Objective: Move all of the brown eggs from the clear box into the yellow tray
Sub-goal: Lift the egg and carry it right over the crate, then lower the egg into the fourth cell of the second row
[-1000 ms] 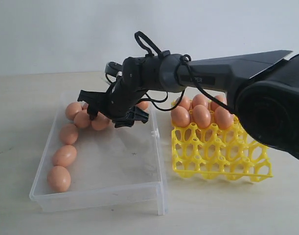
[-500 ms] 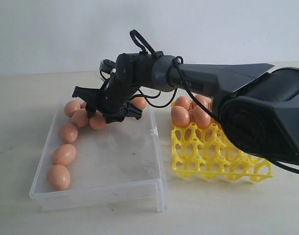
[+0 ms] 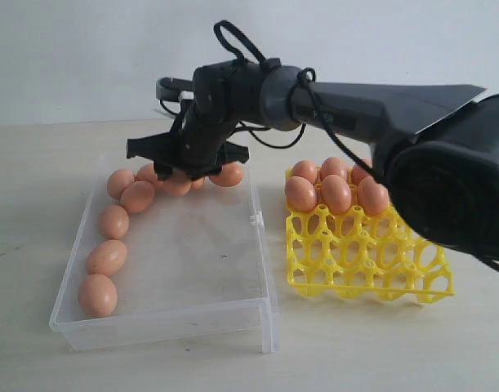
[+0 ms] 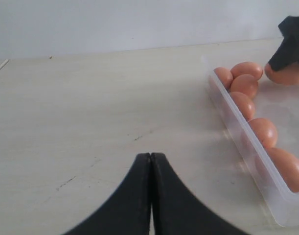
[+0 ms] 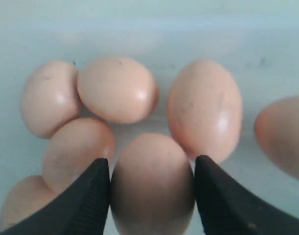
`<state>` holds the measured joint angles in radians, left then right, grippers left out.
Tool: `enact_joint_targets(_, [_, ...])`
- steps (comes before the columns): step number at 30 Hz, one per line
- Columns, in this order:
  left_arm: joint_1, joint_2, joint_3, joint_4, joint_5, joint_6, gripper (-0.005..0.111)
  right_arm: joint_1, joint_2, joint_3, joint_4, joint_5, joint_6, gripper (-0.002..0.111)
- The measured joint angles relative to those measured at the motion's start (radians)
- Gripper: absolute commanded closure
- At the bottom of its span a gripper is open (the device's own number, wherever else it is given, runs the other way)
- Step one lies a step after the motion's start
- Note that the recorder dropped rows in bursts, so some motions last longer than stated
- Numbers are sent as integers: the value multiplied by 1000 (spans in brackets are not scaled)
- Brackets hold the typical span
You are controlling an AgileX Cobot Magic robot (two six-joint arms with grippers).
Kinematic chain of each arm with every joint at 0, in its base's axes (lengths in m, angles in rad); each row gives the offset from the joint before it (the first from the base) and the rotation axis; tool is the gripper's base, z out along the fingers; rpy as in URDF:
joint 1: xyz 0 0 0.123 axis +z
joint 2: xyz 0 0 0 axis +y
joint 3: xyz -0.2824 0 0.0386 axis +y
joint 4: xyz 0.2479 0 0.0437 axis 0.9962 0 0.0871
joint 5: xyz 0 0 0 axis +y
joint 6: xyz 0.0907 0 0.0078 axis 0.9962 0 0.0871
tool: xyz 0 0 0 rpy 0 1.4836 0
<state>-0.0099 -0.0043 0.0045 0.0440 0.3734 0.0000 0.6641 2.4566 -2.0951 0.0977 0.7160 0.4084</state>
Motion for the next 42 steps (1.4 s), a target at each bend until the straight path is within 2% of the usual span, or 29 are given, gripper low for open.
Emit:
enact_joint_targets(4, [0,0,0,0,0,0,107,-4,-115,70,-16,-117,-31,108])
enact_joint_targets(7, [0,0,0,0,0,0,107,-17,-217,185,-18,-228,-59,108])
enact_joint_targets(19, [0,0,0,0,0,5,107,-136,-682,899,24,-775,-367,108])
enact_joint_targets(25, [0,0,0,0,0,5,107,-200,-841,1150,103,-992,-561,108])
enact_joint_targets(33, [0,0,0,0,0,7,107,-294,-897,1366,109,-1147,-612,108])
enact_joint_targets(42, [0,0,0,0,0,7,107,-381,-883,1494,89,-1310,-656,108])
